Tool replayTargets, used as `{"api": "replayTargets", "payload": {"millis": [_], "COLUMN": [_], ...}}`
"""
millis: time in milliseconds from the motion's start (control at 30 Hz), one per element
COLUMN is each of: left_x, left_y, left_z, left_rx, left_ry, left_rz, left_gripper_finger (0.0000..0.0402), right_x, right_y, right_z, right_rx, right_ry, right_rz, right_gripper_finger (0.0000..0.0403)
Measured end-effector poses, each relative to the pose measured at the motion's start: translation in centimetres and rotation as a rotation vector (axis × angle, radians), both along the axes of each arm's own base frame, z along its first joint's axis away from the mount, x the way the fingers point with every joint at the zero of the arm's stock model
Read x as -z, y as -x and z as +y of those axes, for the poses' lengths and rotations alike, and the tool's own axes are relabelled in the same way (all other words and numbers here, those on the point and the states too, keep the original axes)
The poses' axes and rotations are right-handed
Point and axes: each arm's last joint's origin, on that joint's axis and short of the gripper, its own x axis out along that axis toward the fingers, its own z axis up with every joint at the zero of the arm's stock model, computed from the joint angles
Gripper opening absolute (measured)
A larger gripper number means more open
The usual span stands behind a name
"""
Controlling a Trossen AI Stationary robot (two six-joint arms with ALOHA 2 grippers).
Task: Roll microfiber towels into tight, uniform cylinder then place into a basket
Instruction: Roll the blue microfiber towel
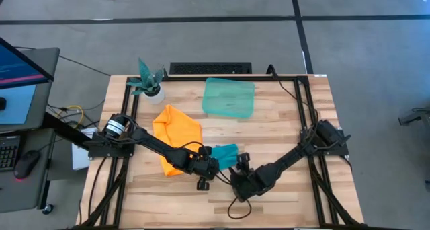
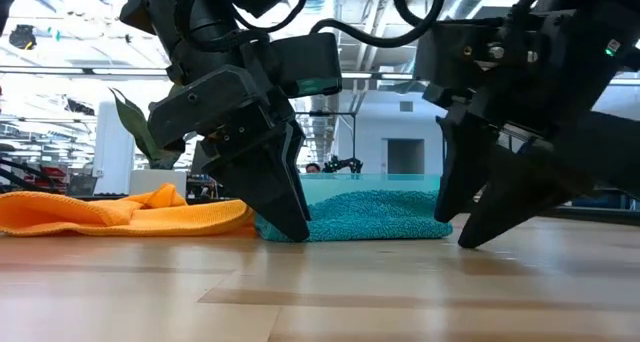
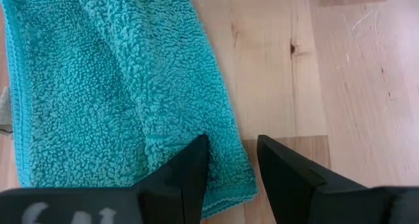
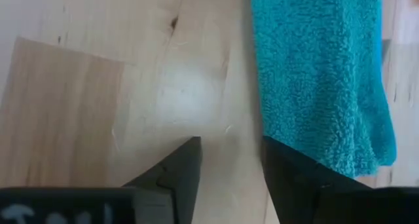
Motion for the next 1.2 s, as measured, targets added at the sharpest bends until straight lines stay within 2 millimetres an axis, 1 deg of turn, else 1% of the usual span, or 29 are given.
{"api": "replayTargets", "payload": {"millis": [100, 200, 333, 467, 567, 867, 1000, 1100, 1200], "left_x": [0.0, 0.0, 0.0, 0.0, 0.0, 0.0, 0.0, 0.0, 0.0], "left_y": [0.0, 0.0, 0.0, 0.0, 0.0, 0.0, 0.0, 0.0, 0.0], "left_z": [0.0, 0.0, 0.0, 0.0, 0.0, 0.0, 0.0, 0.0, 0.0], "left_rx": [0.0, -0.001, -0.002, -0.001, -0.001, -0.001, -0.001, -0.001, -0.001], "left_ry": [0.0, -0.002, -0.002, -0.002, -0.003, -0.003, -0.002, -0.002, -0.002], "left_rz": [0.0, -0.003, -0.003, -0.003, 0.0, 0.0, -0.001, -0.001, -0.001], "left_gripper_finger": [0.0128, 0.0128, 0.0128, 0.0128, 0.0128, 0.0128, 0.0128, 0.0128, 0.0128], "right_x": [-0.8, -1.2, 0.0, 0.3, 0.3, 0.4, 0.4, 0.4, 0.3], "right_y": [-0.4, -0.8, -1.4, -1.7, -1.9, -1.7, -2.2, -2.3, -2.1], "right_z": [0.3, 0.0, -1.3, -2.8, -3.5, -3.3, -4.2, -4.6, -4.2], "right_rx": [-0.001, 0.005, 0.036, 0.088, 0.158, 0.148, 0.207, 0.216, 0.182], "right_ry": [-0.027, 0.015, 0.05, 0.042, 0.016, -0.022, -0.033, -0.028, 0.0], "right_rz": [-0.017, -0.053, -0.015, -0.019, -0.031, -0.005, -0.032, -0.019, -0.002], "right_gripper_finger": [0.0184, 0.0181, 0.0178, 0.0178, 0.0178, 0.0178, 0.0178, 0.0184, 0.0195]}}
